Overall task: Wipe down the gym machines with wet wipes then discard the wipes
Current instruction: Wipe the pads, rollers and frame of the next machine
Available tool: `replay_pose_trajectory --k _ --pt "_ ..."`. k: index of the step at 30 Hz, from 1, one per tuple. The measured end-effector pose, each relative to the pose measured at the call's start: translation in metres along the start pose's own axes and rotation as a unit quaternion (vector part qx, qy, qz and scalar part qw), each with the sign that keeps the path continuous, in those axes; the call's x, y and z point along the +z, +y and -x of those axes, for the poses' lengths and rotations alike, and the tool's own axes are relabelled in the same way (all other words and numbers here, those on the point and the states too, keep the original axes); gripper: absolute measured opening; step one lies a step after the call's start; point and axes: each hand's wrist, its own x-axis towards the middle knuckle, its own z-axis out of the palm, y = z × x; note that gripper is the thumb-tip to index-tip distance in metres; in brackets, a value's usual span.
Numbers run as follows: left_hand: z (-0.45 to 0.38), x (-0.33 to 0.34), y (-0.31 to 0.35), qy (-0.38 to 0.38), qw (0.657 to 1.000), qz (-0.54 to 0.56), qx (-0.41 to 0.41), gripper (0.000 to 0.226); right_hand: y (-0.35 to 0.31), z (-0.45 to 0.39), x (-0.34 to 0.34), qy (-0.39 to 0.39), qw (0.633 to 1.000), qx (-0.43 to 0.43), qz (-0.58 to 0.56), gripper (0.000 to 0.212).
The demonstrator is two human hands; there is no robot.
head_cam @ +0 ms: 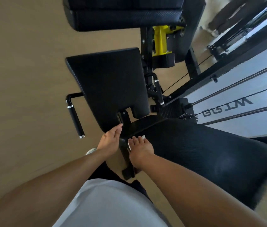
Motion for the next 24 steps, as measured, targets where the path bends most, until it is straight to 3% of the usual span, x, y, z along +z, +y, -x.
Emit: replay_pose_trajectory --k 4,13,17,24 --pt "0.039 0.012 -0.004 0.053 0.999 0.006 0.009 0.046 -0.001 0.021 0.004 0.037 0.999 0.022 -0.002 0.084" --pt "0.142 0.054 0.002 0.106 0.993 0.043 -0.003 0.046 0.002 0.083 0.018 0.117 0.989 0.092 0.007 0.069" --pt "0.16 0.057 -0.003 0.109 0.993 0.049 -0.012 0.045 0.003 0.084 0.022 0.125 0.986 0.106 -0.013 0.058" --pt "0.141 0.015 -0.001 0.071 0.997 0.022 -0.006 0.048 0.012 0.066 0.016 0.118 0.99 0.071 -0.035 0.059"
